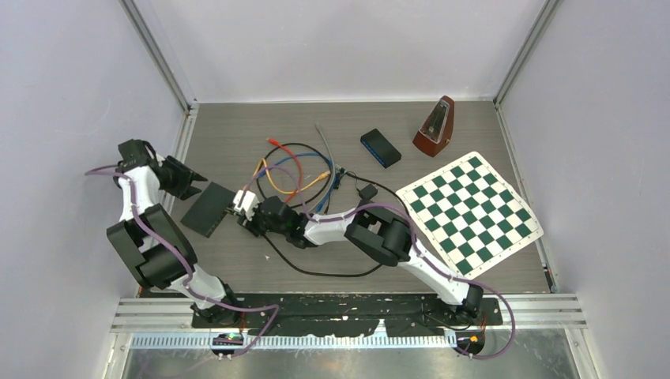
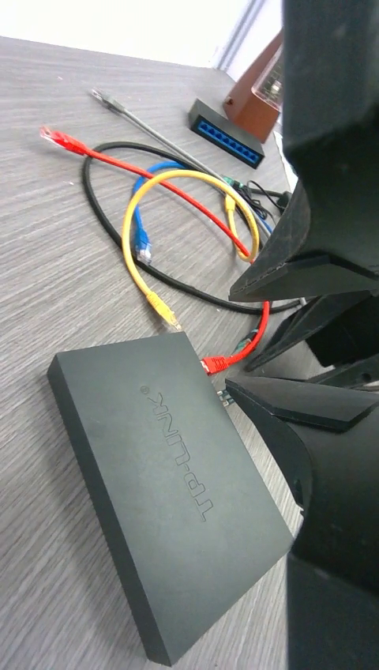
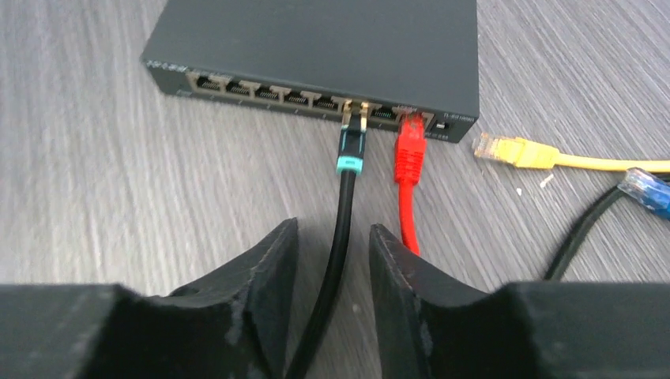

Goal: Insert the plug into the switch port
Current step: Insert the connector into the switch port, then pick up the connector from the center of the board.

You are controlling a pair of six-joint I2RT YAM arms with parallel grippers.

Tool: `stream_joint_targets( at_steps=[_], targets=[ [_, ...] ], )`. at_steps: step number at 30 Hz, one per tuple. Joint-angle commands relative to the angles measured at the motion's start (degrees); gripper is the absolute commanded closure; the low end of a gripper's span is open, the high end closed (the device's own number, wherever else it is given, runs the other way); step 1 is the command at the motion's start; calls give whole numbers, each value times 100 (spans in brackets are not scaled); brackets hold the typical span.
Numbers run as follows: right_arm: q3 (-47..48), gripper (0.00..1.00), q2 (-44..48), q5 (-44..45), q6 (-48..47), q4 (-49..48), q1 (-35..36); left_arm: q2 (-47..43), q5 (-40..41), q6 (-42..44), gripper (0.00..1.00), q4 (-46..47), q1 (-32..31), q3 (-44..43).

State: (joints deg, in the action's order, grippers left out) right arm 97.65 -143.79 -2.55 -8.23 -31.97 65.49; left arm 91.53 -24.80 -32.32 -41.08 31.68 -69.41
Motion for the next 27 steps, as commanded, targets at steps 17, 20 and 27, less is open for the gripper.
stream_joint_targets(
  at_steps=[17,20,27],
  targets=[
    [-3215,58,3985,184,1778,-105,-513,-2287,729,13,55,382,-1096,1648],
    [-3434,57,4286,473,1864,270,-528,-2397,525,73,55,443,-1167,2028],
    [-3579,37,4983,1337,1836,2113,-567,-2649,817,520,51,474,-1826,2879]
  ],
)
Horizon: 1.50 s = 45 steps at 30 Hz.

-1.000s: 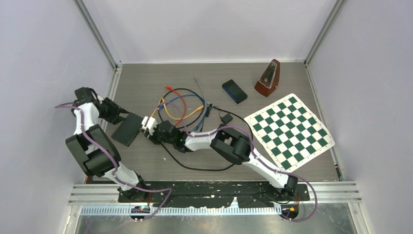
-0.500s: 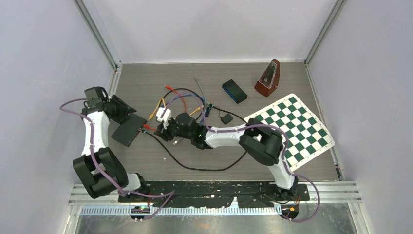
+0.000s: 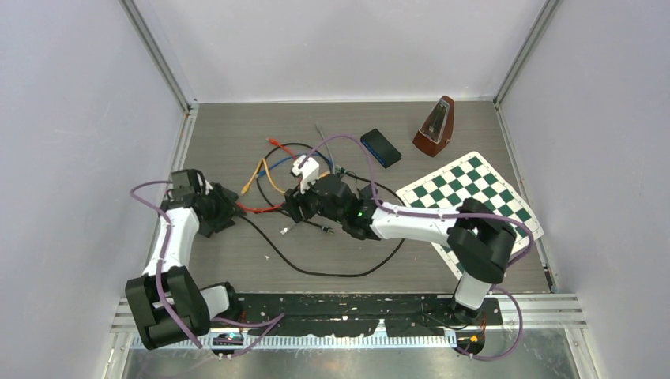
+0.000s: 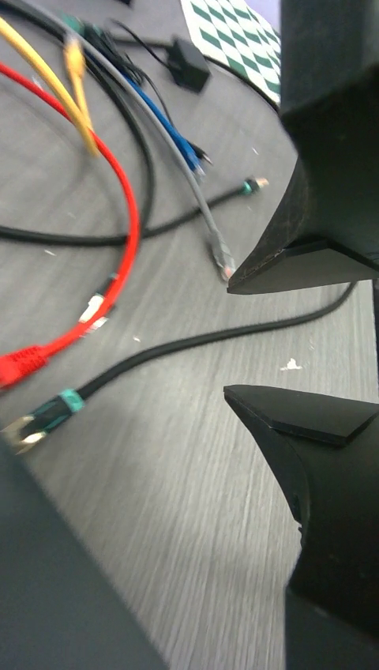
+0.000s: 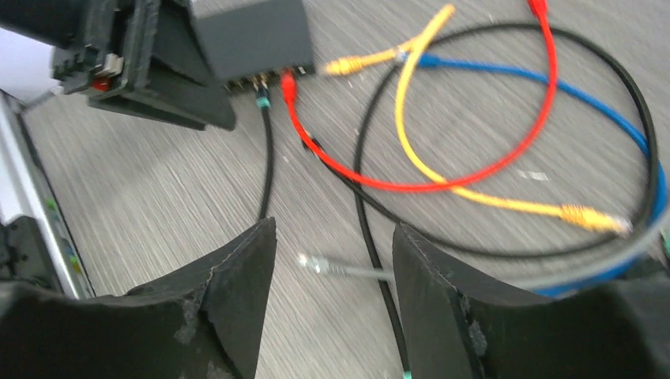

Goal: Insert the plug into the switch port
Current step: Pick up the connector from the center of the board.

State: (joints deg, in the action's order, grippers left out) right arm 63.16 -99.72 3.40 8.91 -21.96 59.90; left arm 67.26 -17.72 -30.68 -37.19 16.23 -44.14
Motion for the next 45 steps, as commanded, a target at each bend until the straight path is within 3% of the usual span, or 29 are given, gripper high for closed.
stream_joint_targets(
  at_steps=[1,7,12,19,24,29,38,45],
  targets=[
    [-160,36,702,889,156,1250,-28,-336,31,387,51,119,-348,501],
    [-286,37,964,1100,745,2400,-426,-1205,73,133,50,220,-1127,896],
    [-173,41,717,1271,829,2715,-831,-1579,-338,146,49,74,-1153,920],
    [568,44,169,1819,1744,3042,-1239,-1639,-907,350,49,-75,-1157,625],
    [1207,44,-397,1963,1091,3047,-1346,-1674,-1501,516,49,-188,-1205,493],
    [2048,47,-1077,1460,314,2654,-1719,-2014,-1739,543,49,11,-1273,584],
    [4590,54,-3076,1383,-202,3658,-2123,-1755,-1948,810,50,-20,-1422,442],
    [5498,60,-3737,1328,19,4418,-2386,-1559,-2173,810,50,35,-1469,436]
  ],
)
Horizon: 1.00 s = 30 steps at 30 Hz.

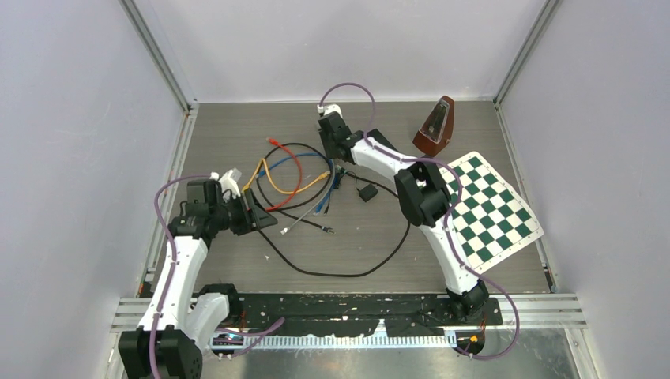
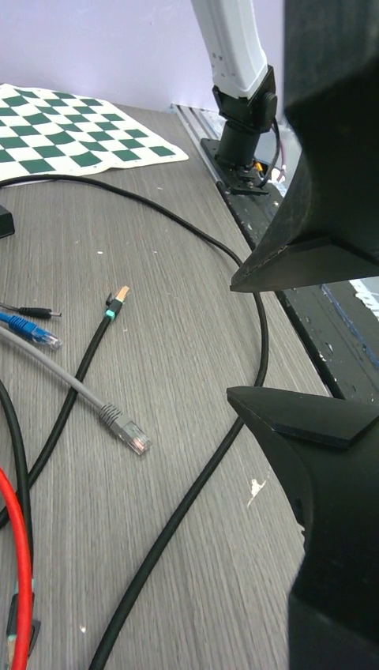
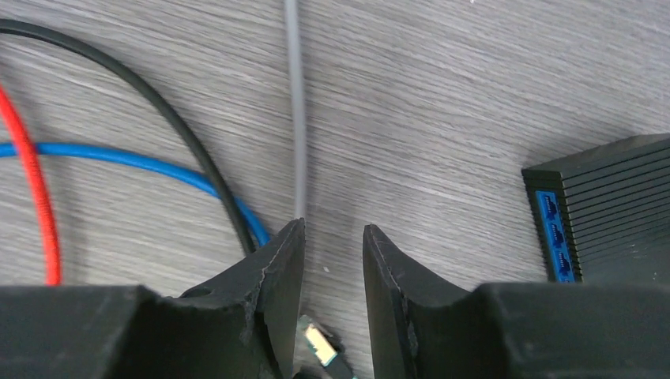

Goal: Insert the plug into the switch port
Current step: Pick up the connector from the center of the board.

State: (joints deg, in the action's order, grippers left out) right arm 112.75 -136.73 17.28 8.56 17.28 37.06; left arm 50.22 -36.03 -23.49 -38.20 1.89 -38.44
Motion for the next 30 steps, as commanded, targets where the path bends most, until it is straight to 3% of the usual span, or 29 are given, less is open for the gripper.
stream_joint_targets(
  at_steps=[1,10,19,30],
  targets=[
    [650,60,-68,-98,65,638,-115,181,-363,90,50,132,-35,-139],
    [534,61,-5,-658,432,661,-120,233,-369,90,50,128,-38,-122],
    [644,63,-171,-668,932,887,-114,156,-388,96,50,116,-132,-121],
    [1102,68,-530,-267,907,1585,-55,58,-334,116,50,84,-437,-136]
  ],
)
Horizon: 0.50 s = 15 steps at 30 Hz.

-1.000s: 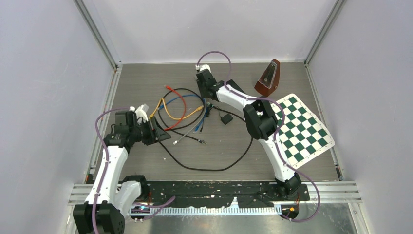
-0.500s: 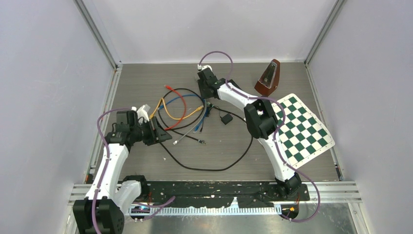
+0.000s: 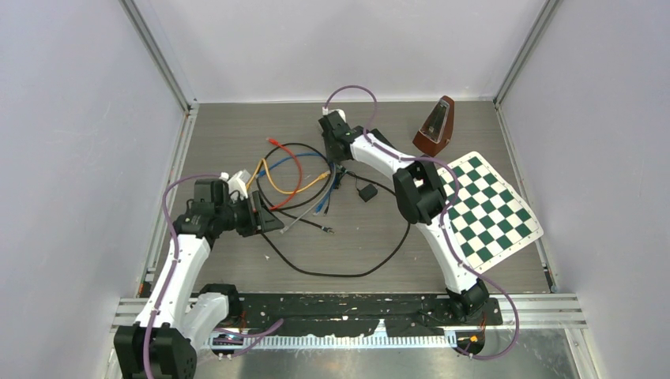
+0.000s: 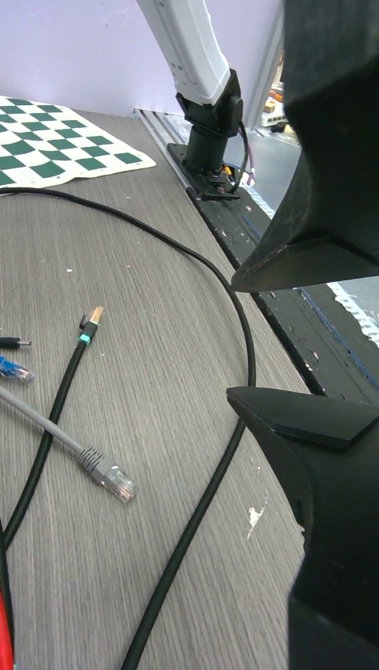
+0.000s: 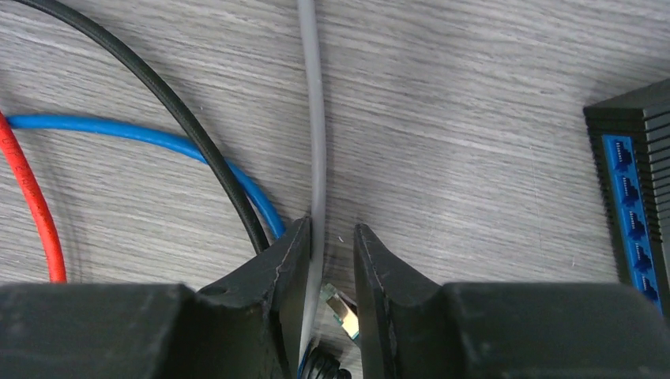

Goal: Insert the plug into the switch port
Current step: Pick up the connector from the center of the board.

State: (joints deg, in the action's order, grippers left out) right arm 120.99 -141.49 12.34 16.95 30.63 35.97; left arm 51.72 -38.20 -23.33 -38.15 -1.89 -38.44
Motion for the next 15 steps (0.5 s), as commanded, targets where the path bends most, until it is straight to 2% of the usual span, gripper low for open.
stream_joint_targets(
  at_steps=[1,5,10,15],
  targets=[
    [292,68,-63,239,61,268,61,-92,-118,101,50,80,-72,-138],
    [400,75,-102,281,-50,317,82,-119,-107,101,49,75,-92,-138],
    [600,93,-19,93,-570,98,59,-188,-13,89,48,71,-99,-139],
    [295,95,886,276,-1299,-560,35,-304,165,30,47,-17,-93,-275]
  ],
)
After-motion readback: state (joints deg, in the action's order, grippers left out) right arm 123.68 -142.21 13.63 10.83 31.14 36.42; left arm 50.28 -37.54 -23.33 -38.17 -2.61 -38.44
